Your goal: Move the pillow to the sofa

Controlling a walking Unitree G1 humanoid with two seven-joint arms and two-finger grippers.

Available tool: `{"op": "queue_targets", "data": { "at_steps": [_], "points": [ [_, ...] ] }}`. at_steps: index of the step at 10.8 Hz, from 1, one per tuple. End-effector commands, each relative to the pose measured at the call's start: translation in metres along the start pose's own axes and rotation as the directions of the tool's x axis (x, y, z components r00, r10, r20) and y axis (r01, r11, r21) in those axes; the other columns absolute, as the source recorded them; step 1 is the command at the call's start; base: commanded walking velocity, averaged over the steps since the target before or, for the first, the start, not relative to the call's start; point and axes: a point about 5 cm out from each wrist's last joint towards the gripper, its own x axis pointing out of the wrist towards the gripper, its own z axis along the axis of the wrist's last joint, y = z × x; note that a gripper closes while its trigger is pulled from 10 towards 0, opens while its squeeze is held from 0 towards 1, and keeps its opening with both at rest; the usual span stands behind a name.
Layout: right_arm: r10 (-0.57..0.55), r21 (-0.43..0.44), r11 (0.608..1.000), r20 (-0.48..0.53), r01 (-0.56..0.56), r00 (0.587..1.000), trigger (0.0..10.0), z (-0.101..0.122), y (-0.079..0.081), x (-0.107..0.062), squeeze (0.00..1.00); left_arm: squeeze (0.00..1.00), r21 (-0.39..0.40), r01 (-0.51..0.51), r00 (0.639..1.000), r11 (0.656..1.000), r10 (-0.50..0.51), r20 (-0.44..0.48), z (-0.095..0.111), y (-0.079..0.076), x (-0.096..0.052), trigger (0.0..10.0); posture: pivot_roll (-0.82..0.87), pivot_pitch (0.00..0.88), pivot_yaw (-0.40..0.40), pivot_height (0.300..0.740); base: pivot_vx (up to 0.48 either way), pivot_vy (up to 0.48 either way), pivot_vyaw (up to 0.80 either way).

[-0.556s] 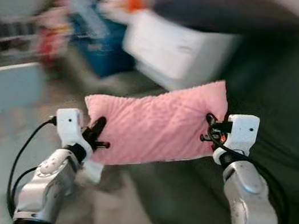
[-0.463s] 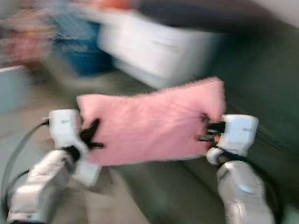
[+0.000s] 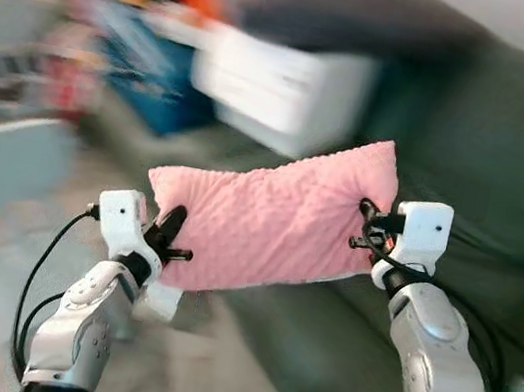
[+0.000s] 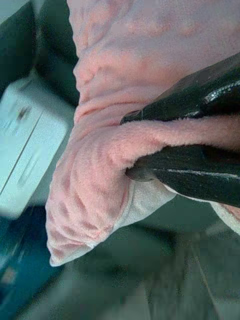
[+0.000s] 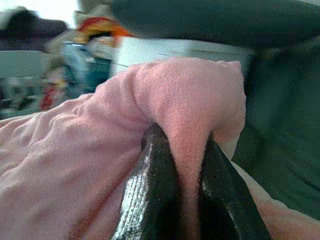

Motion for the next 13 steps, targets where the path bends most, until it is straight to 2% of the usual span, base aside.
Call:
{"op": "queue_targets", "data": {
  "at_steps": [1, 7, 8, 9, 11, 12, 13],
  "points": [
    [0.013, -0.001, 1.000, 0.055, -0.013, 0.998, 10.0, 0.0123, 0.0031, 0.0012, 0.00, 0.00, 0.019, 0.002, 1.000, 1.000, -0.003, 0.012, 0.0054, 0.0005, -0.0010, 10.0, -0.16, 0.012, -0.008, 0.740, 0.000, 0.480, 0.00],
    [0.009, -0.003, 1.000, 0.045, -0.008, 0.999, 10.0, 0.0106, 0.0026, -0.0005, 0.00, 0.00, 0.022, -0.002, 1.000, 1.000, 0.003, -0.018, 0.0009, 0.0003, -0.0030, 10.0, -0.16, 0.026, -0.008, 0.740, 0.000, 0.480, 0.00],
    [0.005, -0.004, 1.000, 0.042, -0.005, 0.999, 10.0, 0.0105, 0.0020, -0.0011, 0.00, 0.00, 0.048, -0.005, 1.000, 0.999, 0.005, -0.002, 0.0024, -0.0001, -0.0032, 10.0, -0.17, 0.028, -0.008, 0.740, 0.000, 0.000, 0.00],
    [-0.001, -0.004, 1.000, 0.036, 0.001, 0.999, 10.0, 0.0099, 0.0015, -0.0015, 0.00, 0.00, 0.031, 0.009, 1.000, 0.999, -0.008, -0.017, 0.0002, -0.0021, -0.0028, 10.0, -0.17, 0.031, -0.009, 0.740, 0.000, 0.000, 0.00],
    [-0.007, -0.004, 1.000, 0.023, 0.007, 1.000, 10.0, 0.0087, 0.0002, -0.0014, 0.00, 0.00, 0.074, -0.002, 0.999, 0.997, 0.005, -0.047, -0.0038, -0.0033, -0.0003, 10.0, -0.17, 0.032, -0.010, 0.740, 0.000, 0.000, -0.78],
    [-0.007, -0.005, 1.000, 0.021, 0.007, 1.000, 10.0, 0.0087, 0.0000, -0.0017, 0.00, 0.00, 0.091, 0.000, 1.000, 0.996, 0.001, -0.013, -0.0013, -0.0041, 0.0004, 10.0, -0.17, 0.034, -0.011, 0.740, 0.000, 0.000, -0.78],
    [-0.006, -0.006, 1.000, 0.019, 0.006, 1.000, 10.0, 0.0090, 0.0000, -0.0019, 0.00, 0.00, 0.106, 0.054, 0.997, 0.993, -0.059, 0.042, 0.0045, -0.0076, -0.0014, 10.0, -0.17, 0.034, -0.011, 0.740, 0.000, 0.000, -0.78]
  ]
}}
